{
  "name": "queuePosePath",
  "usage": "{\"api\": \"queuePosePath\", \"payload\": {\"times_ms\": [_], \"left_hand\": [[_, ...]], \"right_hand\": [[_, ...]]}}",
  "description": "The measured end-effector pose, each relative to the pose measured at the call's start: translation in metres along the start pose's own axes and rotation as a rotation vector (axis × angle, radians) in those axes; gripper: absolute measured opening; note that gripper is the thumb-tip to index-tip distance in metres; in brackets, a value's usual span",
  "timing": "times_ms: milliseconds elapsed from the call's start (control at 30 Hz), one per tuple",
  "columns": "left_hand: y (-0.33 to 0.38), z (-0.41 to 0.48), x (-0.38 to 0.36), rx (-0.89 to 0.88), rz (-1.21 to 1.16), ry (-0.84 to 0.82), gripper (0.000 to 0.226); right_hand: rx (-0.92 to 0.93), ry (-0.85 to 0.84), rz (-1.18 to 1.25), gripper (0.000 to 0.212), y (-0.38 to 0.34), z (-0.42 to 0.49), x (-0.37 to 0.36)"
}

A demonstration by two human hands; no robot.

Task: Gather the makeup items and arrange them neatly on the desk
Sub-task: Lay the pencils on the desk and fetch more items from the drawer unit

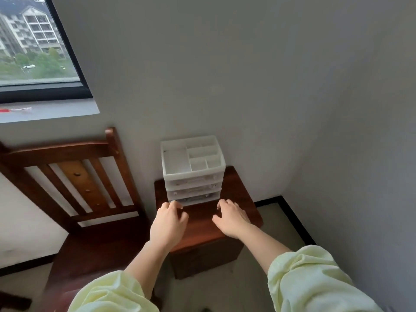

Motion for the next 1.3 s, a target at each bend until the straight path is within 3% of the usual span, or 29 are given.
{"api": "queuePosePath", "payload": {"times_ms": [233,433,533,733,900,1067,1300], "left_hand": [[-0.025,0.089,-0.031,0.179,-0.101,-0.096,0.027],[-0.056,0.151,-0.051,0.261,-0.109,-0.086,0.036],[-0.062,0.166,-0.052,0.207,-0.009,-0.027,0.052],[-0.073,0.186,-0.063,0.167,-0.024,-0.083,0.058],[-0.078,0.191,-0.066,0.114,0.019,-0.104,0.068],[-0.080,0.193,-0.067,0.129,0.043,-0.106,0.069],[-0.080,0.189,-0.069,0.155,0.051,-0.095,0.067]], "right_hand": [[-0.140,-0.116,0.353,0.035,0.003,0.100,-0.019],[-0.408,-0.131,0.795,0.026,0.007,0.166,-0.062],[-0.533,-0.114,1.044,0.011,0.005,0.184,-0.078],[-0.768,-0.047,1.533,0.015,0.011,0.205,-0.104],[-0.834,0.063,1.807,0.012,0.007,0.202,-0.111],[-0.853,0.144,1.973,0.012,-0.002,0.195,-0.119],[-0.842,0.091,1.902,0.011,0.008,0.182,-0.122]]}}
Point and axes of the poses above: each hand's wrist, its own z-axis towards the middle knuckle, its own x-axis out of the back of the hand, y = z × x, the point moved 3 cm from there along z, towards the middle knuckle, and after that the axes turned 5 degrees about x, right-handed, at the moved point
